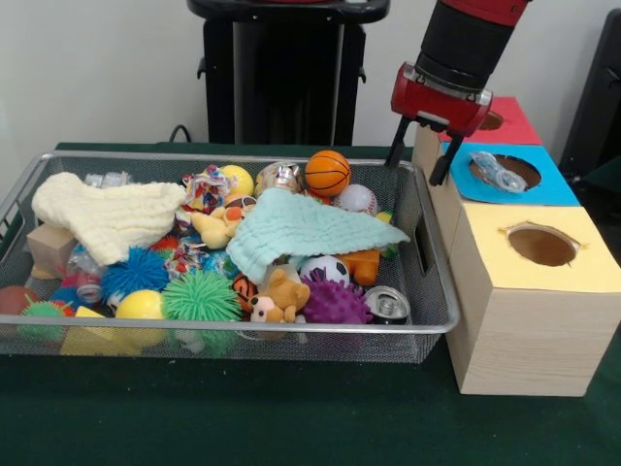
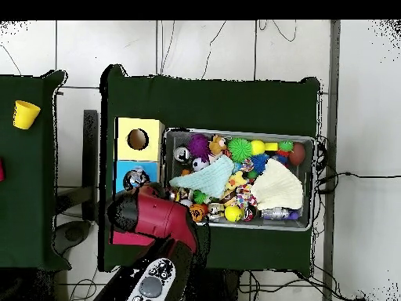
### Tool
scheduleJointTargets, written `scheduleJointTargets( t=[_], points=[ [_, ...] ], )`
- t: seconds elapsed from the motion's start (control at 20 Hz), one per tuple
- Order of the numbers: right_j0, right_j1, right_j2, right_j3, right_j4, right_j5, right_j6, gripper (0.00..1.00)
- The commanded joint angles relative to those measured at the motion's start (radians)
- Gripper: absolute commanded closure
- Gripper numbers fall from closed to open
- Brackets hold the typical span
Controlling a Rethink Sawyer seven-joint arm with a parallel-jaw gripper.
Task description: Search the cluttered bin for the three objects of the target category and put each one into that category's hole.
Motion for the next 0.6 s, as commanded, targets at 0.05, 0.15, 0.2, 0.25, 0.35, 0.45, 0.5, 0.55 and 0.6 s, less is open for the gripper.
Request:
scheduleJointTargets(
  t=[0.05, 0.15, 0.2, 0.25, 0.35, 0.45, 0.5, 0.55, 0.6],
  points=[
    [0.007, -0.028, 0.026, -0.083, 0.003, 0.228, 0.212, 0.00],
    [0.007, -0.046, 0.013, -0.090, -0.007, 0.268, 0.200, 0.00],
    [0.006, -0.052, 0.008, -0.098, -0.012, 0.288, 0.195, 0.00],
    [0.004, -0.053, 0.005, -0.108, -0.014, 0.305, 0.193, 0.00],
    [0.002, -0.052, -0.002, -0.125, -0.020, 0.330, 0.189, 0.00],
    [0.002, -0.046, -0.007, -0.139, -0.024, 0.340, 0.187, 0.00],
    [0.001, -0.046, -0.006, -0.139, -0.025, 0.337, 0.186, 0.00],
    [0.000, -0.041, -0.004, -0.145, -0.023, 0.337, 0.188, 0.00],
    [0.000, -0.039, -0.001, -0.144, -0.020, 0.331, 0.192, 0.00]
  ],
)
